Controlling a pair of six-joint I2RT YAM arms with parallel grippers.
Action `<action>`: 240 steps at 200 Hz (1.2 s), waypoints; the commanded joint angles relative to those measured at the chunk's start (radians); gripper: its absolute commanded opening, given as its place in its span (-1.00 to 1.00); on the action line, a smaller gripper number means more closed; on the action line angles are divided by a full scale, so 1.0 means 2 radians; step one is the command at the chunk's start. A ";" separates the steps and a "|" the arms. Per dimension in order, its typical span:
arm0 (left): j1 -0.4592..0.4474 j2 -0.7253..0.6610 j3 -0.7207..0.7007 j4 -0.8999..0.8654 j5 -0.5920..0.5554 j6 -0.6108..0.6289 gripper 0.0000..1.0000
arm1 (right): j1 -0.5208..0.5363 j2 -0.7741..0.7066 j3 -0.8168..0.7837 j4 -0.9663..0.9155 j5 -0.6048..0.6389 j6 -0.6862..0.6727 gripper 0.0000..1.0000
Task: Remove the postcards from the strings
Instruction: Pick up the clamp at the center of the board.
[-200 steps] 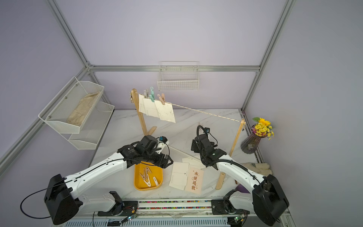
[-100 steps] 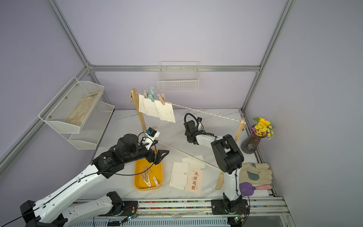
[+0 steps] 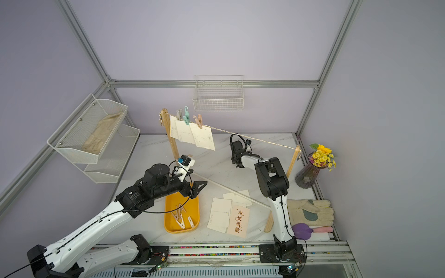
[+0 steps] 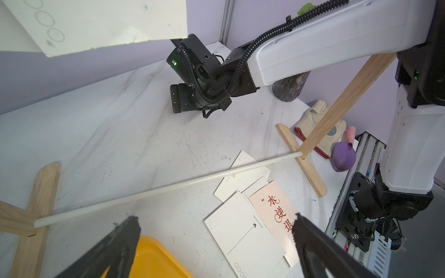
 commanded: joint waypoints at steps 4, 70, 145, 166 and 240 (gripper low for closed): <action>0.008 -0.003 -0.020 0.031 0.012 0.002 1.00 | -0.012 0.021 0.017 -0.017 -0.019 0.008 0.74; 0.027 -0.007 -0.030 0.046 0.033 -0.006 1.00 | -0.020 0.053 0.058 -0.034 -0.041 -0.012 0.25; 0.036 -0.009 -0.035 0.052 0.043 -0.009 1.00 | -0.020 0.046 0.040 -0.018 -0.059 -0.017 -0.08; 0.037 -0.010 -0.035 0.053 0.043 -0.010 1.00 | -0.020 0.041 0.034 -0.010 -0.065 -0.023 -0.20; 0.040 -0.008 -0.037 0.055 0.042 -0.011 1.00 | -0.021 0.015 0.013 0.013 -0.077 -0.044 -0.40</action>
